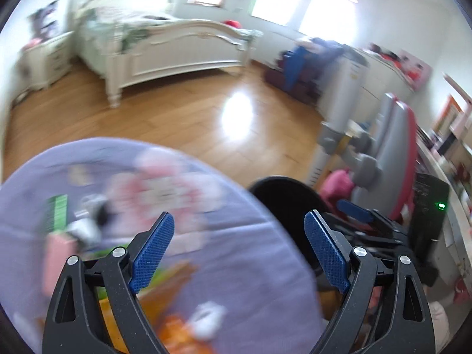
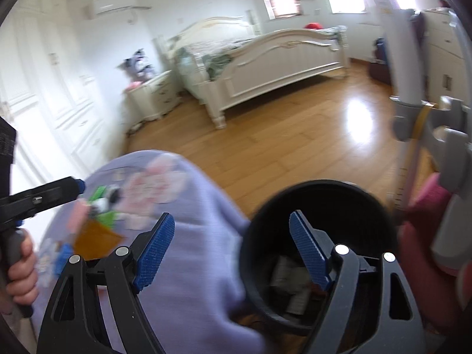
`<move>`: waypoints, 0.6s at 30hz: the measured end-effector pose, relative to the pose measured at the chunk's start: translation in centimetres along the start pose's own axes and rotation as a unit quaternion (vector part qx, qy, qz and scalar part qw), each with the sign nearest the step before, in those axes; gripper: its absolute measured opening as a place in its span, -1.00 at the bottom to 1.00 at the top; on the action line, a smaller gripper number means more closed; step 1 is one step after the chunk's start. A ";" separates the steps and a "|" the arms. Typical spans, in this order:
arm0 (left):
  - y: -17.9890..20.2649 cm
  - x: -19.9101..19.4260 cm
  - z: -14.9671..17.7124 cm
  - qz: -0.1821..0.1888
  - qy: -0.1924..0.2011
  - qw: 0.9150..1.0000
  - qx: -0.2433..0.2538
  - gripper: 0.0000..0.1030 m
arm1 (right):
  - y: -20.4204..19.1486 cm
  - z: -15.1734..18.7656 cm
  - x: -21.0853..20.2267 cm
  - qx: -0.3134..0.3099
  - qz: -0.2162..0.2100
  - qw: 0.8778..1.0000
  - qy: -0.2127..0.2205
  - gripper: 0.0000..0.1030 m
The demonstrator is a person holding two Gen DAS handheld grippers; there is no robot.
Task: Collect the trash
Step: 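Carry the tissue and red milk box into the bin and release both, then grasp the pink hair roller with the left tool while the right tool grasps a yellow packet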
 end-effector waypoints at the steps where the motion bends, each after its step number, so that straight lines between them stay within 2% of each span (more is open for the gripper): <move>1: -1.3 -1.0 0.2 -0.008 0.001 1.000 -0.009 0.72 | -0.8 -0.1 0.1 -0.003 -0.016 1.000 -0.004 0.55; 3: -4.2 -3.4 0.6 -0.029 0.003 0.999 -0.021 0.70 | -2.9 -0.3 0.3 -0.010 -0.055 0.998 -0.020 0.55; 5: -7.1 -5.0 1.2 -0.071 0.000 0.997 -0.021 0.61 | -5.5 -0.5 1.1 -0.027 -0.095 0.994 -0.043 0.55; 7: -10.0 -5.7 2.0 -0.105 -0.015 0.994 -0.025 0.43 | -8.1 -0.4 2.2 -0.051 -0.122 0.989 -0.070 0.59; 10: -12.8 -5.6 2.8 -0.101 -0.039 0.993 -0.042 0.25 | -11.6 -0.2 3.8 -0.085 -0.153 0.980 -0.097 0.66; 11: -13.6 -5.4 3.1 -0.094 -0.047 0.993 -0.044 0.21 | -12.6 -0.1 4.5 -0.099 -0.170 0.975 -0.105 0.72; 14: -14.8 -4.9 3.5 -0.089 -0.055 0.994 -0.040 0.03 | -14.8 0.2 5.9 -0.140 -0.212 0.960 -0.116 0.72; 16: -15.5 -4.5 3.6 -0.092 -0.060 0.993 -0.041 -0.22 | -15.8 0.2 6.6 -0.166 -0.213 0.956 -0.111 0.72; 18: -15.6 -3.9 4.0 -0.090 -0.057 0.993 -0.046 -0.35 | -16.5 0.3 7.0 -0.191 -0.220 0.950 -0.110 0.66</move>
Point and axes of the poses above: each gripper's, at about its wrist camera, not at the fingertips, and x roughly the way its jaws point, y to its right, z to its underside, the point moved 1 cm from there along x, roughly the way its jaws point, and after that the axes turned 14 degrees about z, right-handed, at the moved point
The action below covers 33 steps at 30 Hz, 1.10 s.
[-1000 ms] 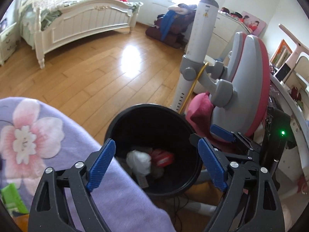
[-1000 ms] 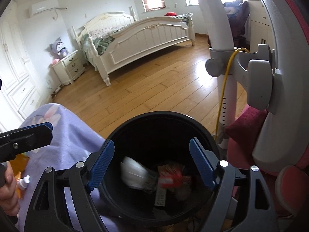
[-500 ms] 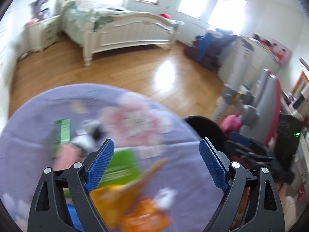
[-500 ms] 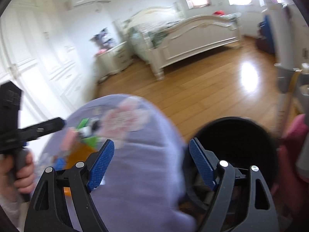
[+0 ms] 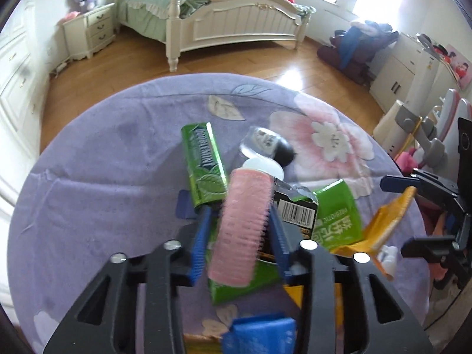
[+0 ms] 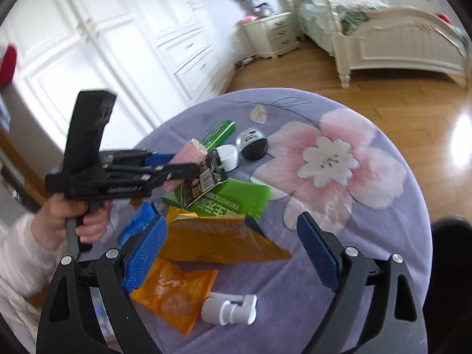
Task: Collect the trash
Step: 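Grasp the pink hair roller with the left tool while the right tool grasps a yellow packet, then carry the hair roller and yellow packet over the black bin and open both tools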
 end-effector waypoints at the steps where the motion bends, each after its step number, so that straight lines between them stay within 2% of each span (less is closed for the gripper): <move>1: -0.3 0.0 0.1 0.006 0.004 1.000 -0.006 -0.41 | -0.4 -0.1 0.3 -0.020 -0.010 1.000 -0.008 0.54; 3: -0.6 -0.2 0.2 0.011 0.010 1.000 -0.015 -0.41 | -0.9 -0.1 0.6 -0.041 -0.013 0.999 -0.020 -0.24; 6: -1.0 -0.7 0.5 0.010 0.021 1.000 -0.020 -0.42 | -1.8 0.5 0.2 -0.062 -0.010 0.998 -0.023 -0.67; 9: -1.0 -1.9 0.5 0.014 0.037 0.999 -0.020 -0.42 | -2.8 1.2 -1.2 -0.071 -0.019 0.997 -0.009 -0.86; 13: 0.0 -4.1 0.5 0.017 0.064 0.998 -0.012 -0.42 | -3.5 1.9 -3.9 -0.060 -0.016 0.998 0.026 -0.93; 18: 2.8 -7.4 0.1 0.029 0.105 0.994 -0.002 -0.42 | -3.3 2.2 -7.5 -0.026 0.012 0.997 0.068 -0.95; 22: 5.5 -8.9 -0.5 0.051 0.122 0.991 0.014 -0.42 | -2.3 2.6 -11.3 0.015 0.077 0.990 0.119 -0.95; 24: 7.7 -8.8 -0.8 0.063 0.127 0.990 0.029 -0.42 | -1.2 2.7 -12.9 0.031 0.132 0.981 0.140 -0.95; 25: 8.8 -8.5 -0.9 0.073 0.127 0.989 0.035 -0.42 | -0.5 2.9 -13.7 0.046 0.167 0.973 0.153 -0.95; 27: 10.7 -7.6 -1.0 0.093 0.123 0.987 0.043 -0.42 | 0.8 3.2 -14.8 0.073 0.206 0.961 0.168 -0.95; 28: 11.7 -7.0 -1.1 0.101 0.119 0.987 0.047 -0.42 | 1.8 3.4 -15.5 0.085 0.238 0.951 0.177 -0.95; 33: 17.7 -2.4 -1.8 0.149 0.093 0.981 0.085 -0.42 | 5.0 4.4 -16.9 0.115 0.329 0.918 0.190 -0.94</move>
Point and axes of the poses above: each gripper's, at about its wrist camera, not at the fingertips, and x roughly the way its jaws point, y to its right, z to its underside, the point moved 1 cm from there along x, roughly the way its jaws point, and after that the axes turned 14 degrees about z, right-handed, at the moved point
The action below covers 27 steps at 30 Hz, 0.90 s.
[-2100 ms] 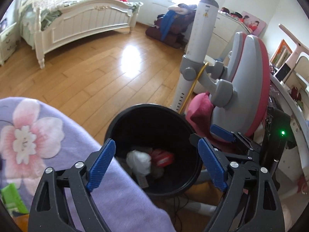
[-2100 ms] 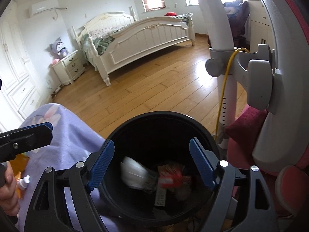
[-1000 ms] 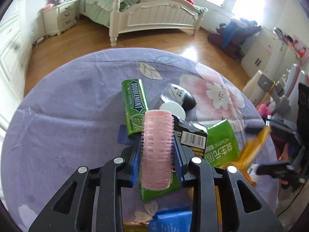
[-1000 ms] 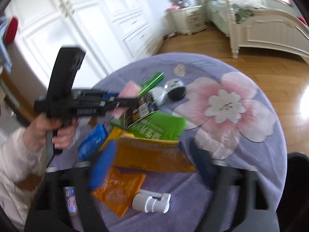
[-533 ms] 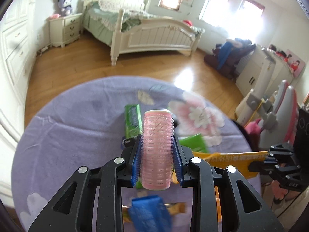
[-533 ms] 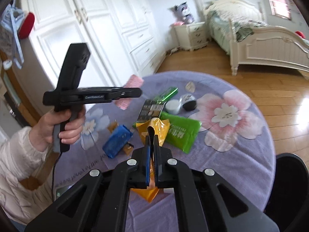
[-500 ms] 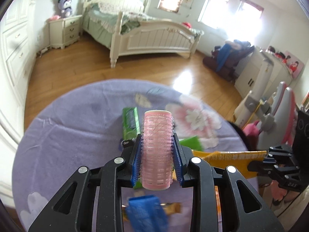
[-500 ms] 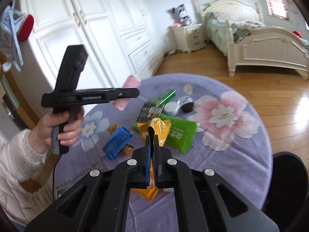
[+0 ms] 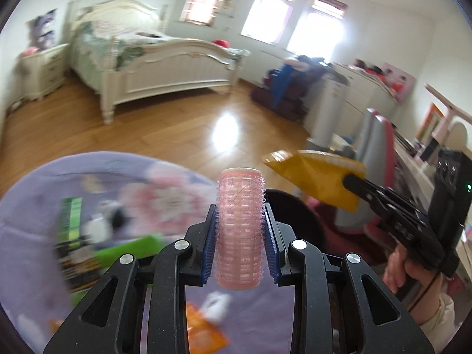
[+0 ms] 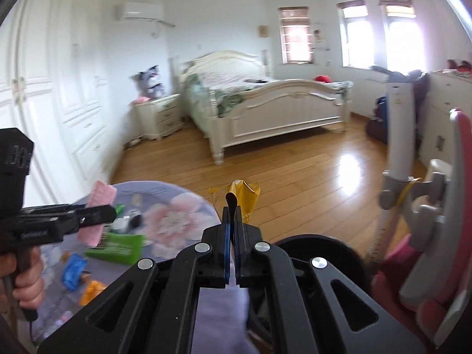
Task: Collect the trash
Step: 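Carry the hair roller and yellow packet over the black bin and open both tools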
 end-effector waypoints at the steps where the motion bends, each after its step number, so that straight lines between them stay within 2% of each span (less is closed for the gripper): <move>1: 0.5 1.0 0.0 0.008 -0.004 1.000 0.001 -0.42 | 0.6 0.2 0.4 0.000 0.013 1.000 -0.001 -0.94; 4: 2.2 5.1 -0.1 0.036 -0.018 0.999 0.002 -0.42 | 2.6 0.8 1.5 0.011 0.046 0.999 -0.011 -0.94; 8: 2.9 8.7 -0.2 0.054 -0.035 0.998 0.002 -0.42 | 5.2 2.0 2.9 0.025 0.068 0.997 -0.028 -0.94; 21: 5.8 18.2 -0.6 0.067 -0.082 0.994 0.035 -0.41 | 9.4 4.2 6.4 0.034 0.110 0.991 -0.063 -0.92; 23: 6.3 19.6 -1.1 0.066 -0.085 0.993 0.045 -0.05 | 10.4 4.6 7.1 0.038 0.121 0.990 -0.069 -0.89; 24: 6.5 20.1 -1.3 0.059 -0.083 0.994 0.050 0.48 | 10.5 4.7 7.2 0.037 0.126 0.989 -0.072 -0.88; 25: 6.7 20.3 -1.6 0.049 -0.075 0.994 0.055 0.81 | 10.8 4.8 7.4 0.035 0.136 0.987 -0.077 -0.87; 26: 7.0 20.2 -1.9 0.035 -0.060 0.996 0.061 0.83 | 10.9 4.9 7.6 0.033 0.144 0.986 -0.082 -0.81; 27: 7.1 20.0 -2.1 0.029 -0.053 0.996 0.065 0.84 | 11.0 5.0 7.7 0.032 0.146 0.985 -0.085 -0.51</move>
Point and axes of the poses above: each gripper's, at about its wrist camera, not at the fingertips, and x roughly the way its jaws point, y to its right, z to its underside, the point moved 1 cm from there along x, roughly the way its jaws point, and after that the axes turned 14 degrees about z, right-handed, at the moved point
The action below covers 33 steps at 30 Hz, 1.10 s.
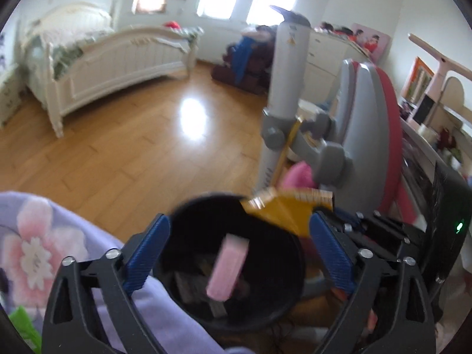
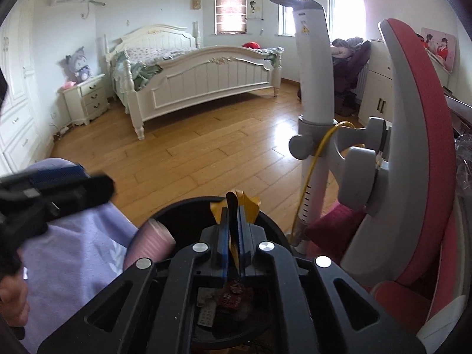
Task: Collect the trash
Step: 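Carry the hair roller and yellow packet over the black bin and open both tools, then grasp the green Doublemint gum pack with the left tool while the right tool grasps a clear plastic case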
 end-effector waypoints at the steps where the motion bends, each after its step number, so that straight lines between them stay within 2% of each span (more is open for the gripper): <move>1: 0.0 -0.2 -0.2 -0.001 -0.001 1.000 0.002 0.86 | 0.1 0.1 0.1 0.001 -0.002 1.000 -0.002 -0.26; 2: -0.1 -0.6 -0.3 -0.002 -0.001 1.000 0.000 0.88 | 0.2 0.2 0.0 0.007 -0.007 1.000 0.000 0.33; 3: -0.2 -1.1 -0.3 -0.005 0.001 1.000 -0.002 0.90 | 0.4 0.3 -0.2 0.016 -0.012 1.000 0.006 0.63; 7: -1.6 -4.0 0.2 -0.036 0.001 0.999 -0.017 0.90 | -0.4 0.1 -1.7 0.043 -0.063 0.997 0.009 0.64; 13: -7.4 -12.3 1.6 -0.089 0.030 0.992 -0.080 0.90 | -5.4 -1.0 -4.0 0.009 -0.138 0.990 0.015 0.64; 17: -13.4 -18.7 3.2 -0.146 0.049 0.979 -0.133 0.90 | -10.0 -2.2 -5.2 -0.019 -0.200 0.980 0.006 0.63; 20: -18.3 -21.8 4.8 -0.209 0.031 0.965 -0.153 0.87 | -14.0 -3.2 -5.8 -0.050 -0.240 0.969 -0.001 0.61; 23: -22.7 -23.1 6.4 -0.236 -0.002 0.956 -0.176 0.53 | -18.7 -4.1 -5.9 -0.084 -0.296 0.951 -0.025 0.40; 24: -23.7 -23.2 6.7 -0.237 -0.010 0.954 -0.182 0.35 | -19.9 -4.1 -5.9 -0.090 -0.307 0.947 -0.034 0.26; 26: -26.0 -23.1 7.5 -0.230 -0.032 0.953 -0.193 0.19 | -23.3 -4.4 -5.3 -0.112 -0.331 0.935 -0.059 0.12; 29: -27.9 -22.8 8.4 -0.219 -0.050 0.955 -0.192 0.08 | -27.7 -4.4 -4.7 -0.147 -0.337 0.927 -0.074 0.06; 31: -28.8 -22.3 8.7 -0.212 -0.061 0.956 -0.192 -0.15 | -30.5 -4.0 -4.3 -0.175 -0.338 0.921 -0.081 -0.02; 33: -28.8 -22.5 8.8 -0.227 -0.062 0.956 -0.174 -0.32 | -32.5 -3.7 -3.8 -0.197 -0.337 0.916 -0.090 -0.05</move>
Point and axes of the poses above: each gripper's, at about its wrist camera, not at the fingertips, and x roughly the way its jaws point, y to its right, z to its underside, the point moved 1 cm from there along x, roughly the way its jaws point, and after that the axes turned 14 degrees about z, right-handed, at the moved point
